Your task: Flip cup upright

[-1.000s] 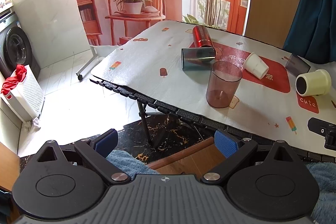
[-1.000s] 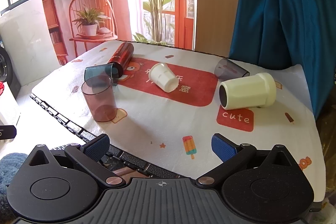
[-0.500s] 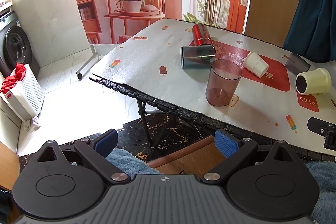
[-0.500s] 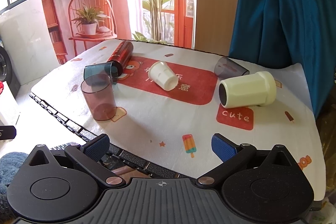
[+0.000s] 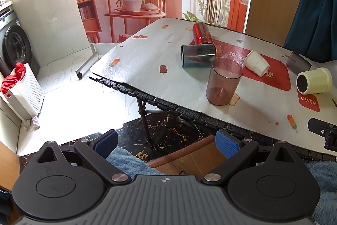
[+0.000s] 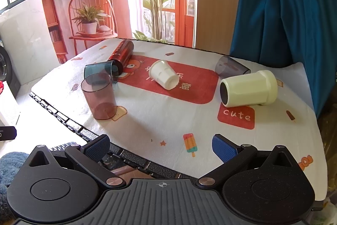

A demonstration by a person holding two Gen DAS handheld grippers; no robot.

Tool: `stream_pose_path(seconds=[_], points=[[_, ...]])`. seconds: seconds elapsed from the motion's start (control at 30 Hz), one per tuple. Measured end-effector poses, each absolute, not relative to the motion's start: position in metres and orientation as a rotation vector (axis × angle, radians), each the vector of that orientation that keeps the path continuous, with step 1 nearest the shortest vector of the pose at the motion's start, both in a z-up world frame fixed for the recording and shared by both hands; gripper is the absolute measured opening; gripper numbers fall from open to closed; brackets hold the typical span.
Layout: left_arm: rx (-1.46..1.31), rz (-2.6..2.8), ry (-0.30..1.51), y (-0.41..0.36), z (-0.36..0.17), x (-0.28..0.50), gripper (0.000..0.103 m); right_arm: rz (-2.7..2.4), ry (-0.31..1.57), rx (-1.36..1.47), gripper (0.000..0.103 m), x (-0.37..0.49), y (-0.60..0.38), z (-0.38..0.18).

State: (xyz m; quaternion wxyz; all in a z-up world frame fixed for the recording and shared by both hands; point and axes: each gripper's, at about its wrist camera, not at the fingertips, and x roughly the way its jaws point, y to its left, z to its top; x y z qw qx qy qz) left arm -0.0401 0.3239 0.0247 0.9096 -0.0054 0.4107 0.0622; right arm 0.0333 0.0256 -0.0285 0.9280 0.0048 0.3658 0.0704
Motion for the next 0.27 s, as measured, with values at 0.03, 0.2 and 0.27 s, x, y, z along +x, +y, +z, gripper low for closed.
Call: stream_pose_path(seconds=[0.03,0.2,0.27], points=[[-0.011,0.128,0.846,0.324,0.0249,-0.0397,0.1,0.144,0.749,0.01,0.103,0.0332,0.0256,-0.0285],[-0.011,0.128,0.843,0.324,0.0243,-0.0411,0.1,0.145,0.75,0.01,0.103,0.0333,0.0256,-0.0284],[-0.011,0.126,0.846,0.3238,0.0236,-0.0408,0.1,0.145,0.75,0.01,0.103,0.0334,0.0256,-0.0284]])
